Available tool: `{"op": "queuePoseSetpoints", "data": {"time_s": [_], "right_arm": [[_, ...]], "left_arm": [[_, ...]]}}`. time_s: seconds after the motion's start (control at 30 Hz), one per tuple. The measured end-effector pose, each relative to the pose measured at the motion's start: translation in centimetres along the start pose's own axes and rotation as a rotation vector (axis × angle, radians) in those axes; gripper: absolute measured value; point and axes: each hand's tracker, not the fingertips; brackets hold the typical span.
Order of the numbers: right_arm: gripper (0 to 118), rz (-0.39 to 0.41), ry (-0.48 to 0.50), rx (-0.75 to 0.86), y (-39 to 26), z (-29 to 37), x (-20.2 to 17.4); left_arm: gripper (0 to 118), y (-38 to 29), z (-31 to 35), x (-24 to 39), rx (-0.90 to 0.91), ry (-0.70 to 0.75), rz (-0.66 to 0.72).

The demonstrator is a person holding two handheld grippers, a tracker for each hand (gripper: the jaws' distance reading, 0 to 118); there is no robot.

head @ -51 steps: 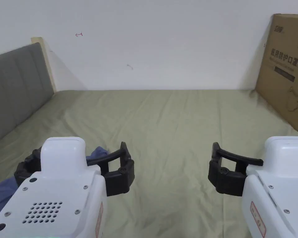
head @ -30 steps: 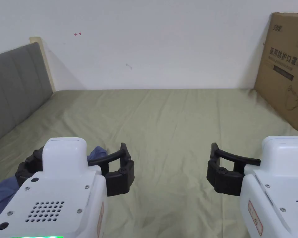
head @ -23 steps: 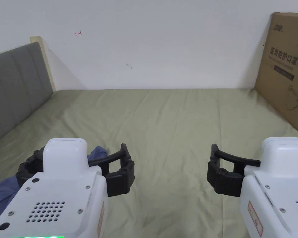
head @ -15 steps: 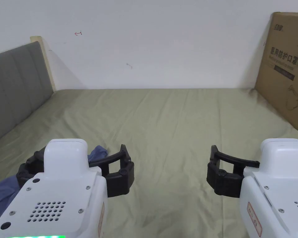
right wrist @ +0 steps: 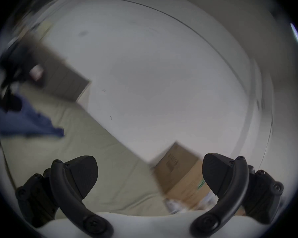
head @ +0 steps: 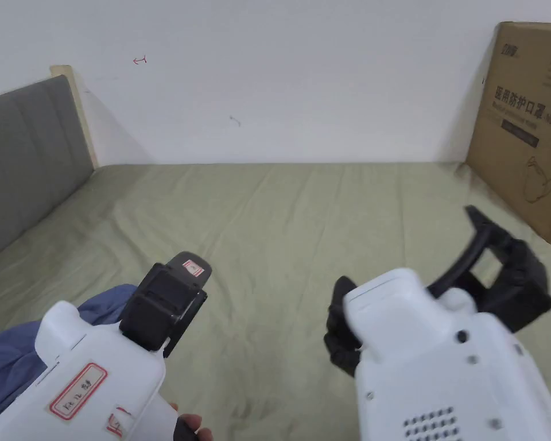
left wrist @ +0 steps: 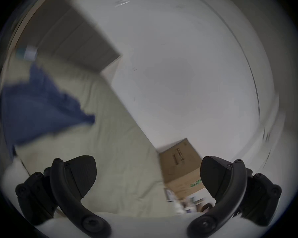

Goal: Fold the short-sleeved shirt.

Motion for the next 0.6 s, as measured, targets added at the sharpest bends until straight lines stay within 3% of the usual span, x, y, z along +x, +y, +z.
{"op": "queuePoseSetpoints", "data": {"time_s": [0.03, 0.07, 0.1, 0.2, 0.37, 0.47, 0.53, 0.6], "right_arm": [[118, 0.101, -0.006, 0.026, 0.3, 0.2, -0.7], [118, 0.131, -0.003, 0.014, 0.6, 0.2, -1.3], [118, 0.093, 0.038, -0.005, 0.9, 0.2, -1.4], [118, -0.224, 0.134, -0.046, 1.1, -0.3, -0.1], [118, -0.774, 0.095, -0.172, -1.1, -1.7, 3.3], [118, -1.083, 0.070, -0.180, -3.6, -1.8, 4.2], [118, -1.147, 0.030, -0.231, -4.7, -1.7, 4.0], [118, -1.121, 0.015, -0.249, -5.0, -1.6, 3.6]], "left_arm": [[118, -0.2, -0.1, -0.3, -0.006, 0.041, 0.006], [118, -0.4, -0.2, -0.5, 0.004, 0.047, -0.040], [118, -0.5, -0.2, -0.6, 0.020, 0.082, -0.084], [118, -0.5, 0.0, 0.4, 0.094, 0.151, -0.330], [118, -1.9, 1.3, 5.2, 0.272, 0.153, -0.909], [118, -3.2, 1.6, 7.2, 0.267, 0.119, -1.219], [118, -4.2, 1.5, 7.6, 0.257, 0.127, -1.371], [118, -5.1, 1.5, 7.5, 0.251, 0.127, -1.387]]}}
